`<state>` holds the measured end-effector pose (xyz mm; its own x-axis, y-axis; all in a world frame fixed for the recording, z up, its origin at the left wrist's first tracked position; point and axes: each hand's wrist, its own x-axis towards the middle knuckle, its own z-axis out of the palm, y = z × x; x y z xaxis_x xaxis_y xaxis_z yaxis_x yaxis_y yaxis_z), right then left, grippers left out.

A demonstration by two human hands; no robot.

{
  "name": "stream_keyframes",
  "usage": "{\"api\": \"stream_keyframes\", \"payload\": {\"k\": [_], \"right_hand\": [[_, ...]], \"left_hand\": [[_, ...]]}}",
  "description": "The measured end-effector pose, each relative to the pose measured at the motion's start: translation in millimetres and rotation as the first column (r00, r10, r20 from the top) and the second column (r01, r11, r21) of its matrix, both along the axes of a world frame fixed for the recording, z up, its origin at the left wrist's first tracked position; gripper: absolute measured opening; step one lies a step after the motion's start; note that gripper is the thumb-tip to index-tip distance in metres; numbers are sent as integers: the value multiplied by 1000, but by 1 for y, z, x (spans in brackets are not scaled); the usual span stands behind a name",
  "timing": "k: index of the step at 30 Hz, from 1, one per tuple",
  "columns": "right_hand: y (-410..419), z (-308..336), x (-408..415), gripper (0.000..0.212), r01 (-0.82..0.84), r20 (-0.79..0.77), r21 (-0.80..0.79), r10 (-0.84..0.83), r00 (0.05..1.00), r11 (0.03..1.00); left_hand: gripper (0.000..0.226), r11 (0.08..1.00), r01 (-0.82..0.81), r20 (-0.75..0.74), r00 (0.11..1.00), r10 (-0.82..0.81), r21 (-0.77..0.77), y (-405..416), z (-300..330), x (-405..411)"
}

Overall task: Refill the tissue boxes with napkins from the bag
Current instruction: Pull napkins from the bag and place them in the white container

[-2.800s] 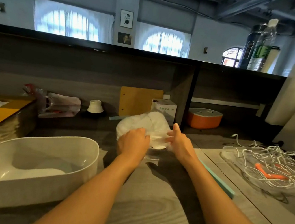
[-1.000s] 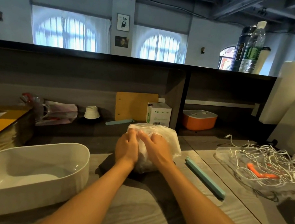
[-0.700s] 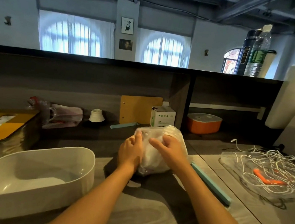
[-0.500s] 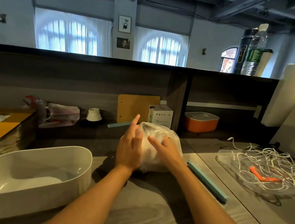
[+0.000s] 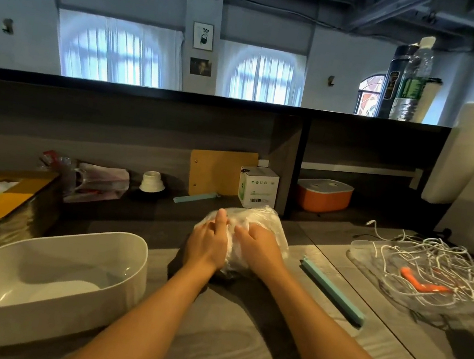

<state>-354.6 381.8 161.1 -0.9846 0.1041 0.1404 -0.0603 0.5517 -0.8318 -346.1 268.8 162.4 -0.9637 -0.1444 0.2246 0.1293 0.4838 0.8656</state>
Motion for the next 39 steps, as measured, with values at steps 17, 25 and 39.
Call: {"api": "stream_keyframes", "payload": {"k": [17,25,39], "right_hand": [[16,19,13,30,-63,-188,194,100,977,979],[9,12,9,45,-55,-1,182,56,998,982],[12,29,17,97,-171,-151,42,175,973,984]], "left_hand": [[67,999,-46,0,999,46,-11,0,-2,-8],[84,996,38,-254,967,-16,84,-4,-4,-7],[73,998,23,-307,951,-38,-51,-7,-3,3]]}}
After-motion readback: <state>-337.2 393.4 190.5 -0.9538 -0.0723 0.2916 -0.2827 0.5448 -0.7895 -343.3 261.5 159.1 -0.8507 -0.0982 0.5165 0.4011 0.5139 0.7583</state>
